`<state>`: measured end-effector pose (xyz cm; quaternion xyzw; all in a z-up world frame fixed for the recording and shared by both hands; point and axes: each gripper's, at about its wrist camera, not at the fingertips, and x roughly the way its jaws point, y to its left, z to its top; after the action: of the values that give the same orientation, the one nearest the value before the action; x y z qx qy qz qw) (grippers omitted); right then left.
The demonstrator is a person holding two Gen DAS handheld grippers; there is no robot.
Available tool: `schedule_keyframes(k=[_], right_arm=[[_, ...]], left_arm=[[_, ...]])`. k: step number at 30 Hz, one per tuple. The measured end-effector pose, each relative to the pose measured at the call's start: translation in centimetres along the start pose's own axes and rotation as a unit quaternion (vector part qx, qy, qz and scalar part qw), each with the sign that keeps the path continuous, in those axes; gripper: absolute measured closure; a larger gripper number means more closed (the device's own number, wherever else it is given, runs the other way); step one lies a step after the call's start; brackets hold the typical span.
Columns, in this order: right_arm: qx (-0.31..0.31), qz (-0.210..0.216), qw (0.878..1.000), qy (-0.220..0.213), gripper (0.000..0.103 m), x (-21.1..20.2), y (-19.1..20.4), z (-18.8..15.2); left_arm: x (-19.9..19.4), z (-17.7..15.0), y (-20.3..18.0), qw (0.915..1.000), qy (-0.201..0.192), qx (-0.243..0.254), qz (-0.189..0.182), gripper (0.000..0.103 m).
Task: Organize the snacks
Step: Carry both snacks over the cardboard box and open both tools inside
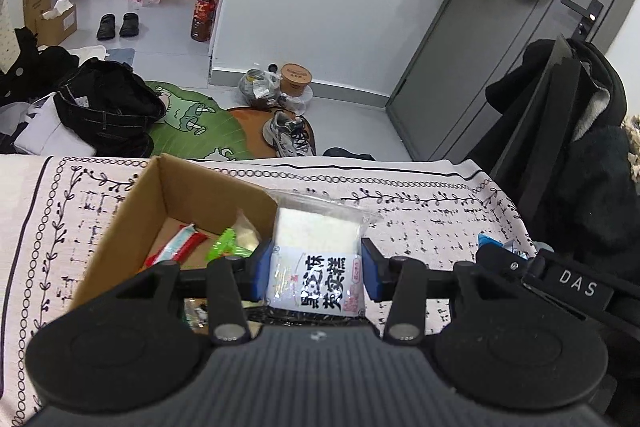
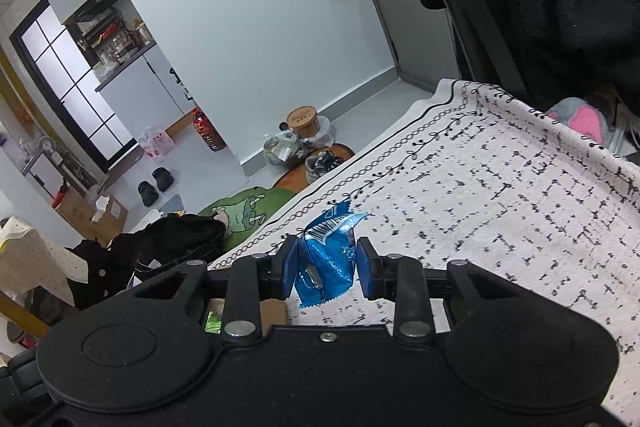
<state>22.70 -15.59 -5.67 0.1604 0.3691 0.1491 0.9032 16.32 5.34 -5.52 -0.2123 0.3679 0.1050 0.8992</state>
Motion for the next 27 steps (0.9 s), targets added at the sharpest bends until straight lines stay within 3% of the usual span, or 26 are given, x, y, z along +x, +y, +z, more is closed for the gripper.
schedule_keyframes(k=[27], right_arm=[[-0.025,0.029,0.999,0.036,0.073,3.0,6.4,-2.5]], left_arm=[[1.0,0.7,8.2,0.9971,-0.003,-0.067,0.038,0.055]])
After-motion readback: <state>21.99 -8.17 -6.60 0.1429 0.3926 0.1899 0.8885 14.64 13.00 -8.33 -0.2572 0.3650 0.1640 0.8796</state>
